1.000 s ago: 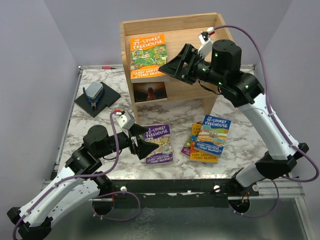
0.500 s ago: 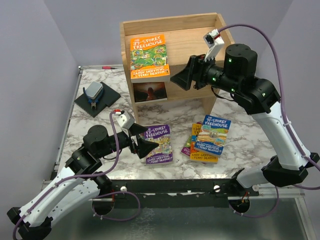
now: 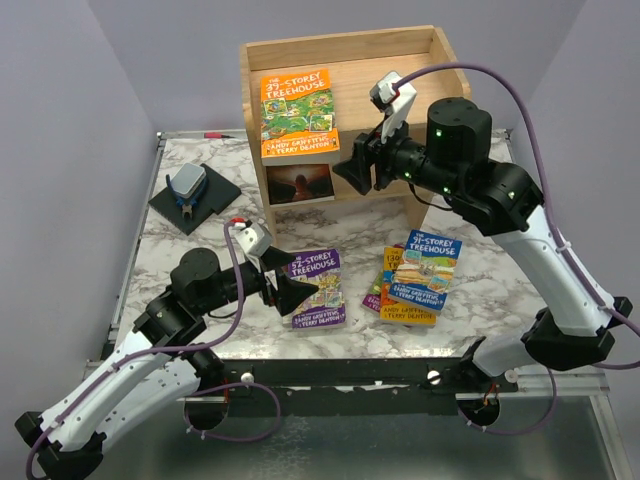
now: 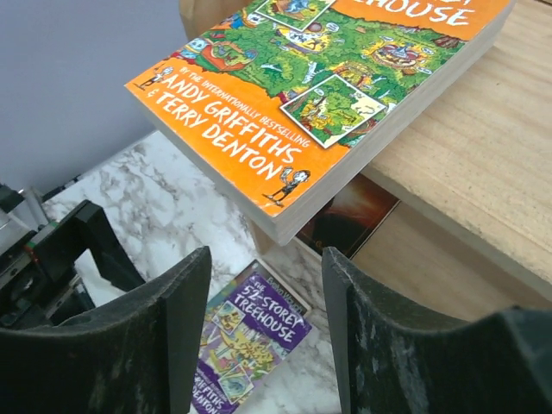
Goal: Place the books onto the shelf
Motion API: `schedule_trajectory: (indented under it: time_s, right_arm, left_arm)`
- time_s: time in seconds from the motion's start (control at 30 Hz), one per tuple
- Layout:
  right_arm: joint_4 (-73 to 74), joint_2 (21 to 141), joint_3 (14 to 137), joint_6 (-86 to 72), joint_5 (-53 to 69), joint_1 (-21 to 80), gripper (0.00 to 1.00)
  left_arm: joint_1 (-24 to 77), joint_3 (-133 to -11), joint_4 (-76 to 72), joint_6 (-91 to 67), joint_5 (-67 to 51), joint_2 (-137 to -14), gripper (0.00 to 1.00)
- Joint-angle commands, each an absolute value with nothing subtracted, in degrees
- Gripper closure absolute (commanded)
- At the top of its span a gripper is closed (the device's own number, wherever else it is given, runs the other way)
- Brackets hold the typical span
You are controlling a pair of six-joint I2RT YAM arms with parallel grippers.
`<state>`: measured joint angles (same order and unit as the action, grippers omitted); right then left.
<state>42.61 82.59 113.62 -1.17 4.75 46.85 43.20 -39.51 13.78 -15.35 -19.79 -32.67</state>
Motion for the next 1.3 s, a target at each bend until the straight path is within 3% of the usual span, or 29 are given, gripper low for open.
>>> schedule_trajectory:
  time_s: [0.0,0.53,1.27]
  right_arm:
    - [40.38,84.70,113.90,3.58,-1.71,47.72,0.44]
    - [35.90,88.68,116.32,4.12,-2.78,47.81,0.62]
    - [33.75,95.25,122.11,6.20,-4.96,47.81,0.70]
  left_arm:
    - [43.11,-39.56,15.11,-14.34,-18.37,-33.02,0.01]
    - [43.07,-39.67,15.55,-13.96,-18.10,-33.08,0.01]
    - [43.11,-39.80,15.56,-13.80,-18.02,-32.83,0.01]
